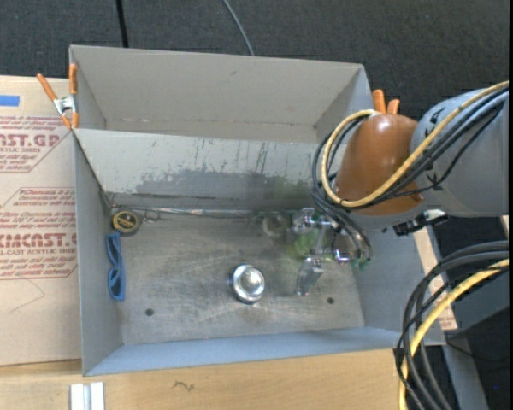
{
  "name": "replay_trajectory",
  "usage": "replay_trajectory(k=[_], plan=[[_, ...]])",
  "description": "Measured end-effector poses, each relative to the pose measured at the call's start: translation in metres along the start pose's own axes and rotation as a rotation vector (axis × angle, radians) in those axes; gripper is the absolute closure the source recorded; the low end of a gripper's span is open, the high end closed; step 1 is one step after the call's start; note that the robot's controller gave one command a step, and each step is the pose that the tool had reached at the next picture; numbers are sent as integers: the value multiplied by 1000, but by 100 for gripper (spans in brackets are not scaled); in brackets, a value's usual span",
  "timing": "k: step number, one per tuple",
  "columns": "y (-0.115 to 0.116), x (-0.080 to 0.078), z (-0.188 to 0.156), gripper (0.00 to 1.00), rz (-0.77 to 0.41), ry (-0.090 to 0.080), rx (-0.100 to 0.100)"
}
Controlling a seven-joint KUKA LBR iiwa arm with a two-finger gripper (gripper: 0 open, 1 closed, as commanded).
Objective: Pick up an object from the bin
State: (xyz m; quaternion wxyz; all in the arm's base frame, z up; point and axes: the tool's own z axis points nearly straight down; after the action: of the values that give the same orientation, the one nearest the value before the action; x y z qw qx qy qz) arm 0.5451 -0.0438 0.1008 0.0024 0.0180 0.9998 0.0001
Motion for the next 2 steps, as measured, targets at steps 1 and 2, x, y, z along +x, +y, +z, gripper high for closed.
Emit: replay_trajectory(k=[1,2], plan=[[-22,66,-6,0,-163,7,0],[-62,45,30,0,-284,1,-1]])
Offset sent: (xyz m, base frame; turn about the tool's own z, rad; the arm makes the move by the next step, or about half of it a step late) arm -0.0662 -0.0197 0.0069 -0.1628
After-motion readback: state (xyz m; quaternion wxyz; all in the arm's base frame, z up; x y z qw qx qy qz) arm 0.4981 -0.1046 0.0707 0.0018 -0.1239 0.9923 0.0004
